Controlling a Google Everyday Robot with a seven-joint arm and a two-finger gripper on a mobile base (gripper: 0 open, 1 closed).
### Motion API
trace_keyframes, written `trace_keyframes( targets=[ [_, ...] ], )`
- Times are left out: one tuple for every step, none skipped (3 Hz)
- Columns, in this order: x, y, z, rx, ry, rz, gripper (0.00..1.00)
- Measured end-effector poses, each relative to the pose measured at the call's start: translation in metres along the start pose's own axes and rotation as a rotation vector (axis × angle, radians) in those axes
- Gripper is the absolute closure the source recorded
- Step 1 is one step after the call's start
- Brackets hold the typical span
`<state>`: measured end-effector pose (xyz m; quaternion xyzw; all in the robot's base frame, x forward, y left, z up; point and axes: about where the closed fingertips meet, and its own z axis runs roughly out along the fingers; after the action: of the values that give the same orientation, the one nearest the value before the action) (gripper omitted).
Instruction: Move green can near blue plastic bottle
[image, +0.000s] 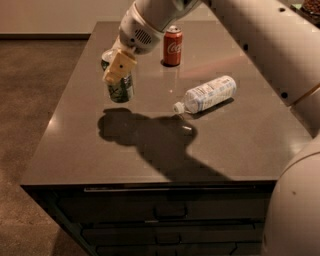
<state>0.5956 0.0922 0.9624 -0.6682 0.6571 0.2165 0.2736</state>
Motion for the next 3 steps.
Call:
trace_keyframes(
  targets=[
    [0.019,-0.014,-0.042,0.07,0.008,0.037,1.0],
    [0.04,-0.032,-0.066,0.112,0.007,0.083,1.0],
    [0.062,-0.044,-0.073,0.126,0.018,0.13,1.0]
  ],
)
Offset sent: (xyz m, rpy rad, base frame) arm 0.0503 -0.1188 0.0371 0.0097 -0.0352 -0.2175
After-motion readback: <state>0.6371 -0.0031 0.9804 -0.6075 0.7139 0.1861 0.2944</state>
